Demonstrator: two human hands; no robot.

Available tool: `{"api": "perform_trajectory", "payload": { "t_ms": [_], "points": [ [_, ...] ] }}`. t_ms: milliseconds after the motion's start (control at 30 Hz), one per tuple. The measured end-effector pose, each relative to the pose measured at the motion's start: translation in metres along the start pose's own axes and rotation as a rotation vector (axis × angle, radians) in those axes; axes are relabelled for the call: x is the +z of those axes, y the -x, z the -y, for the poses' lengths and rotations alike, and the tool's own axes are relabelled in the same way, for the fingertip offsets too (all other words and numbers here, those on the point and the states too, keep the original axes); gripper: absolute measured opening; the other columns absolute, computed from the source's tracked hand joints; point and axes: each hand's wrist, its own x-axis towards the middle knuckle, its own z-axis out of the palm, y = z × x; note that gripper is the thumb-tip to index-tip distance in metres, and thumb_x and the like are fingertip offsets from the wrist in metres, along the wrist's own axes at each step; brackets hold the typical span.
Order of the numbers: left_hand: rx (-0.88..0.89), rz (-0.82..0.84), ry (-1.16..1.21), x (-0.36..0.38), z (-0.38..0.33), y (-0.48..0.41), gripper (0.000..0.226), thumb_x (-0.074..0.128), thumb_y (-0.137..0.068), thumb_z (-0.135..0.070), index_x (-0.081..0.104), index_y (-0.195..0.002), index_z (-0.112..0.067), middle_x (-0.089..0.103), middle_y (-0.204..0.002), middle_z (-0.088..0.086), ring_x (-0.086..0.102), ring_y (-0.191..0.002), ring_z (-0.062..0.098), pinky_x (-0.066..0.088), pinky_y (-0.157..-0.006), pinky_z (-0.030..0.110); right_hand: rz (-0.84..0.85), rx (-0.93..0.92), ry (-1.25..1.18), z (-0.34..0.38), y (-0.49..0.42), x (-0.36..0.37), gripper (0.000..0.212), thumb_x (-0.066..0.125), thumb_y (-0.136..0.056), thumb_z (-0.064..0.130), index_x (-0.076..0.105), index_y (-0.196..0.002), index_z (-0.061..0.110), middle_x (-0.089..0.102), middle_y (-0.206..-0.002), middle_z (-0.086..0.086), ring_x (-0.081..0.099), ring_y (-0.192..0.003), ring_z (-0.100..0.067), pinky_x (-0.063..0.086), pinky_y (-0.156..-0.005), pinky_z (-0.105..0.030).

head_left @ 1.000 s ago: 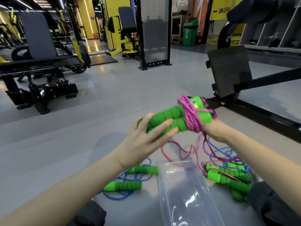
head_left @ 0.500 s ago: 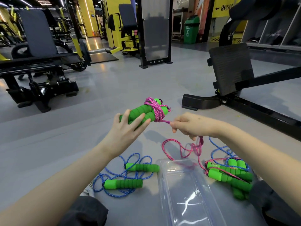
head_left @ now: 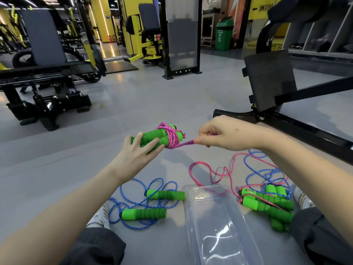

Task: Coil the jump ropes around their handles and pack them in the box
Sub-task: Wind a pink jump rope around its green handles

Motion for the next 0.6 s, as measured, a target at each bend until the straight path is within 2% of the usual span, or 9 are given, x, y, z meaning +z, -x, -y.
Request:
{"api": "perform_trajectory", "payload": {
  "t_ms": [100,233,300,367,467,600],
  "points": [
    [0.005,0.085,0.042,0.0,-0.001,0.002,0.089,0.061,-0.047,0.005,0.04,-0.132,-0.013,0.044,-0.123,0.009,0.055,-0.09,0.044,0.045,-0.063,0.043,0.005,-0.054,0.044,0.005,-0.001,0.006,0.038,0.051,-0.093,0.036,0.054,-0.064,0.011,0.036,-0.049,0.005,0.036,-0.048,-0.008,0.028,-0.048,-0.019],
    [0.12,0.045,0.029,0.002,-0.001,0.008,0.076,0.06,-0.061,0.0,0.042,-0.134,-0.014,0.05,-0.127,0.008,0.052,-0.097,0.044,0.044,-0.069,0.044,-0.054,-0.005,0.037,-0.01,0.002,-0.006,0.031,0.054,-0.091,0.037,0.059,-0.067,0.016,0.044,-0.052,0.007,0.042,-0.05,-0.003,0.031,-0.048,-0.015],
    [0.226,-0.042,0.028,0.003,-0.004,0.011,0.054,0.046,-0.083,-0.003,0.044,-0.135,-0.015,0.052,-0.128,0.007,0.054,-0.1,0.045,0.047,-0.073,0.047,-0.068,0.017,-0.053,-0.02,0.005,-0.01,0.029,0.056,-0.09,0.036,0.06,-0.066,0.019,0.042,-0.052,0.007,0.038,-0.049,-0.006,0.029,-0.048,-0.017],
    [0.305,-0.154,0.061,-0.004,-0.016,0.009,0.044,0.031,-0.096,-0.005,0.046,-0.136,-0.018,0.055,-0.129,0.003,0.054,-0.103,0.045,0.048,-0.076,0.048,-0.12,0.025,-0.171,-0.028,0.005,-0.014,0.028,0.058,-0.089,0.033,0.061,-0.067,0.017,0.04,-0.051,0.008,0.033,-0.048,-0.005,0.027,-0.048,-0.017],
    [0.357,-0.295,0.131,-0.021,-0.042,-0.005,0.042,0.037,-0.099,-0.007,0.045,-0.137,-0.021,0.05,-0.135,0.0,0.052,-0.107,0.045,0.044,-0.082,0.048,-0.227,0.095,-0.37,-0.049,0.005,-0.013,0.027,0.059,-0.089,0.029,0.062,-0.066,0.017,0.048,-0.055,0.008,0.039,-0.05,0.0,0.032,-0.051,-0.013],
    [0.253,-0.469,0.238,-0.047,-0.055,-0.03,0.035,0.04,-0.101,-0.013,0.045,-0.134,-0.024,0.045,-0.136,-0.002,0.05,-0.111,0.043,0.042,-0.084,0.045,-0.26,0.273,-0.744,-0.085,0.017,0.018,0.029,0.057,-0.083,0.037,0.055,-0.06,0.018,0.048,-0.053,0.005,0.04,-0.046,-0.004,0.031,-0.049,-0.019]
  ]
}}
